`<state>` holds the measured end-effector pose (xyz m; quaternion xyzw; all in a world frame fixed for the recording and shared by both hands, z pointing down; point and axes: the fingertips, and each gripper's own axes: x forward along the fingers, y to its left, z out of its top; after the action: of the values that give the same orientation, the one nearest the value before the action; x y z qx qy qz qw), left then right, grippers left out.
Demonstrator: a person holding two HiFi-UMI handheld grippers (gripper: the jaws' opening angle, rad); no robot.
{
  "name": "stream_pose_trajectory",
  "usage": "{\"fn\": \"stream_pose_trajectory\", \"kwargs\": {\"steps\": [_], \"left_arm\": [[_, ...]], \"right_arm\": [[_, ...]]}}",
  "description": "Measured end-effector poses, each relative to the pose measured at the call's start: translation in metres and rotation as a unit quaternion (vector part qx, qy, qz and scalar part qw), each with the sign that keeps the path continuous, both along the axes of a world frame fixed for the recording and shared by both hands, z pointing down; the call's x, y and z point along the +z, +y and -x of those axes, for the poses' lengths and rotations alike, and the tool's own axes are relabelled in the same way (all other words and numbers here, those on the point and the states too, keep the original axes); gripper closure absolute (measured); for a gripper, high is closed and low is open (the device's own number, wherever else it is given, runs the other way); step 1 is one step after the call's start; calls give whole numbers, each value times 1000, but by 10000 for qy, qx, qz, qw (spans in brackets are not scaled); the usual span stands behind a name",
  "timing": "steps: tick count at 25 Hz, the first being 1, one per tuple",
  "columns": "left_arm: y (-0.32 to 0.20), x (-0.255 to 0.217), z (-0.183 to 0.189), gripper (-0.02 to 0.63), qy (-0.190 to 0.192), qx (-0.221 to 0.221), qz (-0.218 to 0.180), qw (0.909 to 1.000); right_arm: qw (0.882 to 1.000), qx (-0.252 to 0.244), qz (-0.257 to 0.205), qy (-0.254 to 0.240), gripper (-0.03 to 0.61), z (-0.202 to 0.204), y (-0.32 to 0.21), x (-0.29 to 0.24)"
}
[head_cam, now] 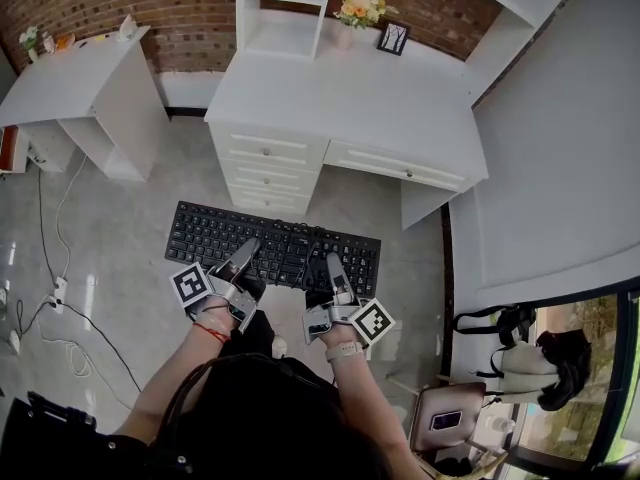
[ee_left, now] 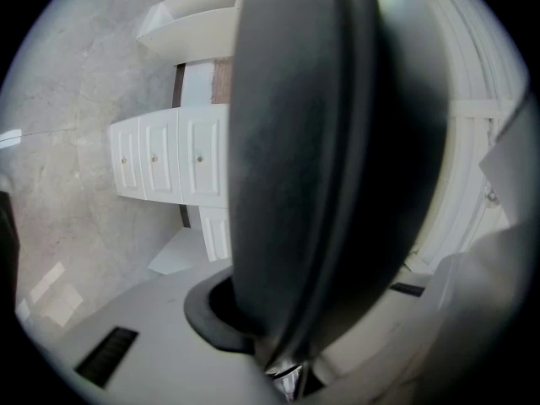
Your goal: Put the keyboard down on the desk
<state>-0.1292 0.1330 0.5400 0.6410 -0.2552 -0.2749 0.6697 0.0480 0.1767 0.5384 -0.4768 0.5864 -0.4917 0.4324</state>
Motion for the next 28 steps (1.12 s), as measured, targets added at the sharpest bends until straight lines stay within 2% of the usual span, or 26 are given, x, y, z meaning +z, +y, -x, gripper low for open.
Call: {"fn": "stream_pose_trajectory", "kwargs": {"steps": [7,15,28], "left_arm": [[-35,12,-11,545,15,14,163,9999],[-105,7,-44,545,15,193,126,9997],[-207,6,-63,545,68,300,295,9991]], "right_arm": [[9999,16,156,-40,499,-11,-35,11],[9998,170,114,-28,499,-42,-99,5],[9993,290,236,-6,499,-59,-198,3]]}}
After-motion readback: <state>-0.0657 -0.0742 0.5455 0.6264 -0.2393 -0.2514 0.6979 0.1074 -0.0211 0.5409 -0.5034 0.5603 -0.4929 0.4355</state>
